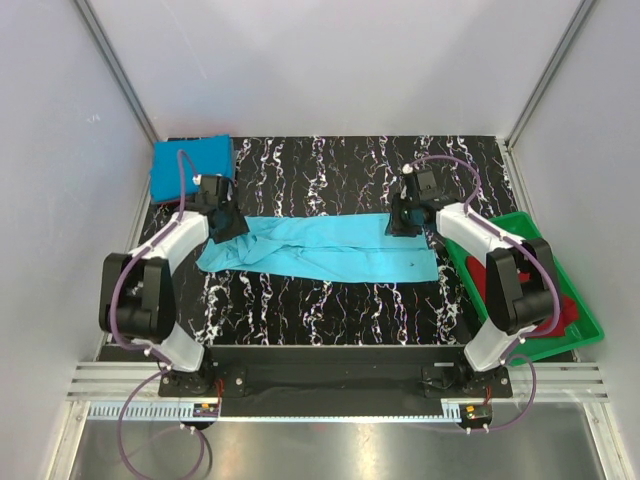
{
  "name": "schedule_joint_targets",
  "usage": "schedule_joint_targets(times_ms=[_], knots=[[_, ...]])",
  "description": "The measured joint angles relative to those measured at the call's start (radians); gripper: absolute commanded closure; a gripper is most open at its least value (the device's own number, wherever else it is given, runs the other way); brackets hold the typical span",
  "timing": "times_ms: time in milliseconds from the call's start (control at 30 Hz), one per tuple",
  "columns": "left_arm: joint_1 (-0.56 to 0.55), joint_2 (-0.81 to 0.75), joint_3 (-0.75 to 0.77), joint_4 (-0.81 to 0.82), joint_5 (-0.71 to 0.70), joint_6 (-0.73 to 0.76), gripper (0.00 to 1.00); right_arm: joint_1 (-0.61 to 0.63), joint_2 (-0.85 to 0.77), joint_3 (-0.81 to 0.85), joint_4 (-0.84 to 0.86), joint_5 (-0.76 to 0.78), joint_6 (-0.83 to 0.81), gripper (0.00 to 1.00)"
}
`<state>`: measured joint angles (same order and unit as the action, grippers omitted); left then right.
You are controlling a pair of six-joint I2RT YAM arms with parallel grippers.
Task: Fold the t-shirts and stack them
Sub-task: Fold the tshirt
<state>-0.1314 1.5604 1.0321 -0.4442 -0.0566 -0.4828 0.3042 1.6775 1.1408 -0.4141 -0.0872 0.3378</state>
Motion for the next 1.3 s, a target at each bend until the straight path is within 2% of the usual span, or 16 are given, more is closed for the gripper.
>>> schedule_joint_targets(times_ms=[33, 67, 200, 300, 467, 600, 800, 833, 867, 933, 1000, 1300], knots=[[0.0, 0.019, 0.011, -0.003, 0.005, 0.004, 0.54, 0.006, 0.0, 0.003, 0.002, -0.013, -0.001, 0.67], [0.001, 0.039, 0.021, -0.002, 0.008, 0.009, 0.63, 0.015, 0.0, 0.01, 0.002, -0.02, -0.002, 0.67], [0.001, 0.053, 0.021, -0.022, -0.003, 0.014, 0.88, 0.042, 0.0, 0.035, 0.013, -0.038, -0.002, 0.67], [0.001, 0.041, 0.002, -0.025, -0.031, 0.006, 1.0, 0.047, 0.003, 0.036, 0.024, -0.015, 0.007, 0.69], [0.001, -0.053, -0.092, -0.033, -0.082, -0.028, 1.0, 0.042, 0.02, 0.034, 0.024, 0.05, 0.028, 0.72], [0.001, -0.109, -0.135, -0.03, -0.103, -0.054, 1.0, 0.025, 0.043, 0.025, 0.023, 0.089, 0.041, 0.71], [0.001, -0.136, -0.161, -0.035, -0.165, -0.087, 1.0, -0.064, 0.047, 0.036, -0.036, 0.139, 0.043, 0.7], [0.001, -0.146, -0.163, -0.035, -0.172, -0.091, 0.96, -0.079, 0.047, 0.045, -0.056, 0.151, 0.043, 0.7], [0.001, -0.156, -0.163, -0.037, -0.177, -0.09, 0.68, -0.094, 0.047, 0.051, -0.068, 0.16, 0.042, 0.7], [0.001, -0.179, -0.163, -0.037, -0.18, -0.084, 0.52, -0.109, 0.045, 0.055, -0.086, 0.177, 0.041, 0.69], [0.001, -0.207, -0.163, -0.04, -0.191, -0.086, 0.49, -0.109, 0.042, 0.055, -0.106, 0.18, 0.04, 0.69], [0.037, -0.285, -0.177, -0.037, -0.18, -0.117, 0.5, -0.103, 0.027, 0.044, -0.134, 0.172, 0.064, 0.71]])
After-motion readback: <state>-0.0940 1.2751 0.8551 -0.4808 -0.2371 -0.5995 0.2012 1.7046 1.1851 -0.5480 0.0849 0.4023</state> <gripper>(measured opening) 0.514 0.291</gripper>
